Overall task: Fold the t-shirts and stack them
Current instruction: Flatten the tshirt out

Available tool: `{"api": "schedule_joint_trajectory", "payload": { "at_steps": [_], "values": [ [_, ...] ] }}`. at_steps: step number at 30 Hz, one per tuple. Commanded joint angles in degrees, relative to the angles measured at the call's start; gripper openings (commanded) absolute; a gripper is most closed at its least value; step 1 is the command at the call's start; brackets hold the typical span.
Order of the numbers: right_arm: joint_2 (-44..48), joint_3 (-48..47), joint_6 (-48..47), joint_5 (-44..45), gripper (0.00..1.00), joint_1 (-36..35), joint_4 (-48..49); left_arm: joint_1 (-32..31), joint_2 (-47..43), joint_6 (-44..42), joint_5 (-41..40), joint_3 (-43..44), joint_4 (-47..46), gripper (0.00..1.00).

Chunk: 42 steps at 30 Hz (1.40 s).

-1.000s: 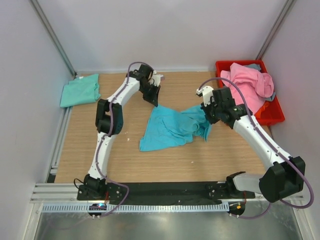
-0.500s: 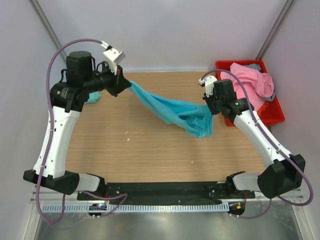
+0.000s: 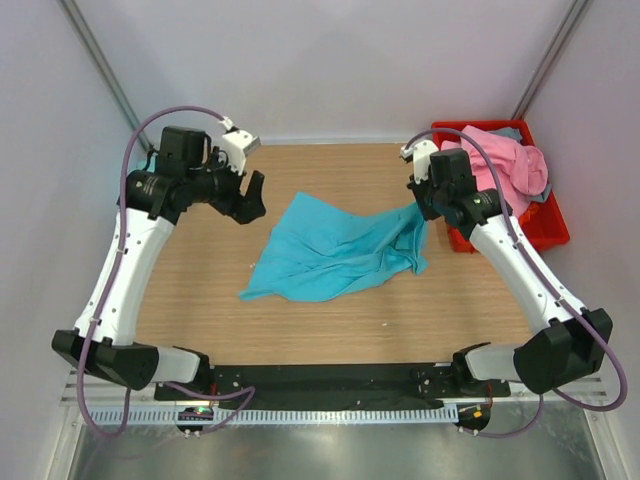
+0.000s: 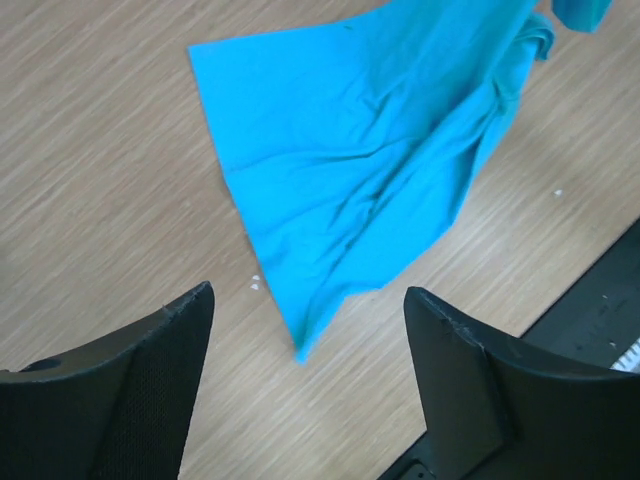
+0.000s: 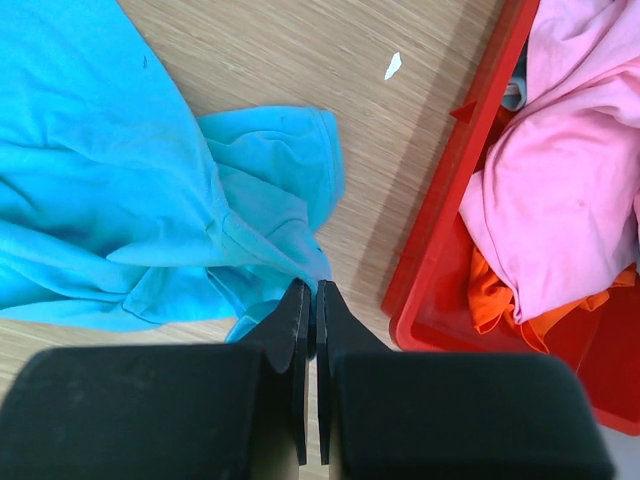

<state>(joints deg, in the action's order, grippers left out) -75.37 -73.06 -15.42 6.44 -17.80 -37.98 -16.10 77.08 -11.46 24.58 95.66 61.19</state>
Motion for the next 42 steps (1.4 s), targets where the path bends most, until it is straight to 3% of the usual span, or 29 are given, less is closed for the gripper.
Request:
{"api": "schedule_joint_trajectory", "payload": {
  "at_steps": [1, 3, 7, 10, 17, 34, 42],
  "values": [
    [0.49, -0.16, 0.83, -0.90, 0.01, 0.22, 0.54, 0.19, 3.94, -0.31, -5.67, -1.43, -6.15, 0.79],
    [0.49, 0.28, 1.09, -1.60, 0.01, 0.23, 0.45, 0.19, 8.85, 0.04, -5.60, 0.22, -8.01, 0.76],
    [0.75, 1.60, 1.36, -2.57, 0.01, 0.31, 0.62, 0.98, 27.54, 2.23, 0.72, 8.13, -7.40, 0.65],
    [0.93, 2.48, 1.27, -3.01, 0.02, 0.31, 0.62, 0.98, 35.05, 3.64, 3.54, 14.28, -9.15, 0.61],
    [1.55, 3.89, 0.66, -2.48, 0.01, 0.14, 1.06, 1.07, 53.07, 4.87, 5.39, 30.01, -8.19, 0.60],
    [-0.30, 4.94, 0.48, -2.31, 0.01, 0.40, 1.94, 1.07, 68.11, 7.33, 5.22, 43.29, -13.02, 0.60],
    [-1.27, 4.85, 0.39, -2.31, 0.01, 0.84, 1.85, 1.33, 70.93, 8.65, 5.22, 45.49, -15.22, 0.59]
  ]
}}
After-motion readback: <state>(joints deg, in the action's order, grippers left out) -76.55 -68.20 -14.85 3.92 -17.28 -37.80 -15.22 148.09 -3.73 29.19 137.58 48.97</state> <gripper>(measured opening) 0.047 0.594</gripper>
